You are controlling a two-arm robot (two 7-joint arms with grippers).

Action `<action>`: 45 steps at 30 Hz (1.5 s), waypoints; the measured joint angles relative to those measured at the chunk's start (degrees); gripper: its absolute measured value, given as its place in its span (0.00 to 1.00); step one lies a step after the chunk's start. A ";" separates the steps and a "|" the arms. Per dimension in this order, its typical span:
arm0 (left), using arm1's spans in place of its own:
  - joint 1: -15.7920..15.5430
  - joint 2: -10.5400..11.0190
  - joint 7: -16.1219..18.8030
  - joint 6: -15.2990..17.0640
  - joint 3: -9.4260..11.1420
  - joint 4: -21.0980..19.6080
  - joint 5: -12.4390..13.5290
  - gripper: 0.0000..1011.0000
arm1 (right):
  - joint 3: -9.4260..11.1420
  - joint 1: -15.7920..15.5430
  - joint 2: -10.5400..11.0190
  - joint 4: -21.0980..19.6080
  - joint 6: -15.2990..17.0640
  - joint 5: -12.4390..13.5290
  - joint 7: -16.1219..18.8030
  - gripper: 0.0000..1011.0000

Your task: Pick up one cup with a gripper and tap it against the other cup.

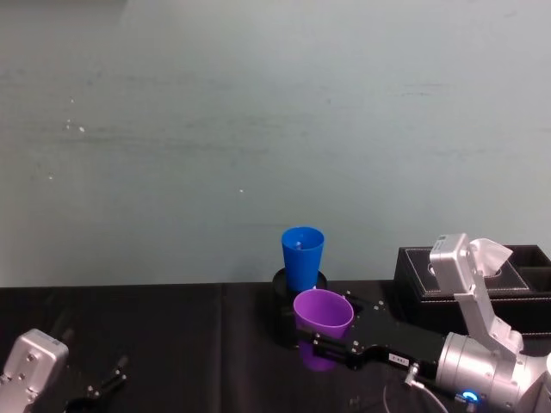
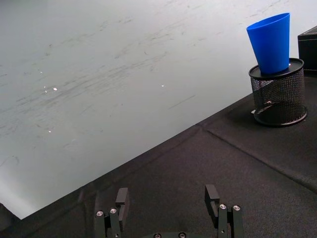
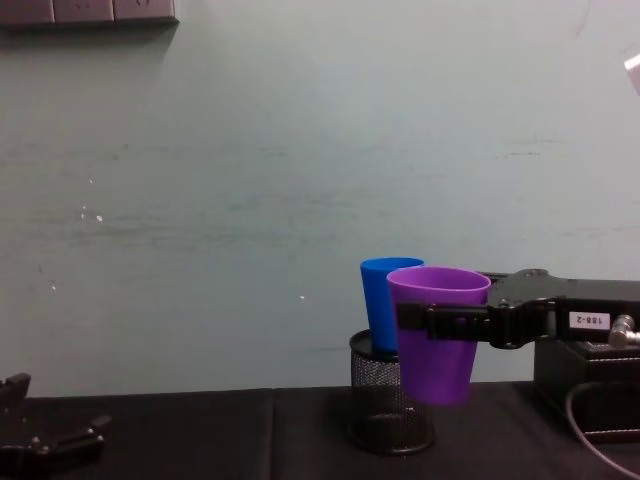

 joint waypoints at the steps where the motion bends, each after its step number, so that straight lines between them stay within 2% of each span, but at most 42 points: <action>1: 0.00 0.00 0.00 0.00 0.00 0.00 0.00 0.99 | 0.00 0.00 0.00 0.00 0.00 0.00 0.00 0.73; 45: 0.00 0.00 0.00 0.00 0.00 0.00 0.00 0.99 | 0.00 0.03 -0.09 0.22 -0.32 -0.28 0.13 0.73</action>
